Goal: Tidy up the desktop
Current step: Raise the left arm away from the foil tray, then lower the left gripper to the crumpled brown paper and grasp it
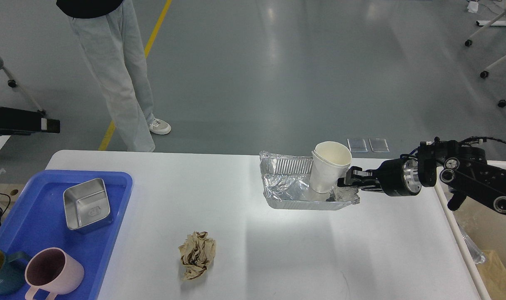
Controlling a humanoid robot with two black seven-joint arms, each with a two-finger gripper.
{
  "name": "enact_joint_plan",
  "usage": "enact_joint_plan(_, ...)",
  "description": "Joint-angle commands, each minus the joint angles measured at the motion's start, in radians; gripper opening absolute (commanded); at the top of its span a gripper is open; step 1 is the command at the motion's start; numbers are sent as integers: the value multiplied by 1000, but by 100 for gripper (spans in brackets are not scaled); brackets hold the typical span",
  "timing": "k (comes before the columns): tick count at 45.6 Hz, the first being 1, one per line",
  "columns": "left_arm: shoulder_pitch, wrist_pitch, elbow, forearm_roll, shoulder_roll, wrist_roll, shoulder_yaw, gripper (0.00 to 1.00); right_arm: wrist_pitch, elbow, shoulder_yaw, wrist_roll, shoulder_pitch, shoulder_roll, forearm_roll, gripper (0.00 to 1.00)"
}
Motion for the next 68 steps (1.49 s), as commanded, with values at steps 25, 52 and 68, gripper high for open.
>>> enact_joint_plan(25, 312, 266, 56, 44, -484, 205, 40, 79, 0, -16, 0, 0, -2, 6, 0, 0)
enact_joint_plan(52, 548, 315, 168, 139, -719, 269, 55, 79, 0, -33, 0, 0, -6, 20, 0, 0)
enact_joint_plan(68, 574, 416, 246, 171, -874, 269, 126, 79, 0, -32, 0, 2, -6, 20, 0, 0)
